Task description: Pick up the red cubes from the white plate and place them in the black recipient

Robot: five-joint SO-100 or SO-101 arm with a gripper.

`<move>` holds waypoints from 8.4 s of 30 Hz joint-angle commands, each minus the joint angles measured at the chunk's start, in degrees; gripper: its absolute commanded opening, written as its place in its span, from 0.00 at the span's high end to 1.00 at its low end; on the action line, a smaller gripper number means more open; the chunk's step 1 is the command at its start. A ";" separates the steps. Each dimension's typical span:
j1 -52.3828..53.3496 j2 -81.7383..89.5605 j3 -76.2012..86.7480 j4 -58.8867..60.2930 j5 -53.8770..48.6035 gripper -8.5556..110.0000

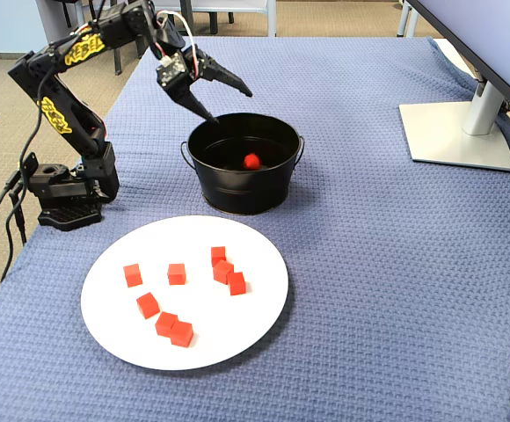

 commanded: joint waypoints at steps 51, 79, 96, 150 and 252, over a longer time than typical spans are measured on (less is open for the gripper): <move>58.54 -16.87 34.54 -30.67 -63.72 0.79; 8.53 3.52 -5.36 5.62 -7.38 0.93; 36.30 1.05 9.67 -4.39 -43.42 0.67; 45.62 -31.29 10.37 -21.97 -31.29 0.93; 36.39 -0.18 -0.09 -3.96 -21.01 0.93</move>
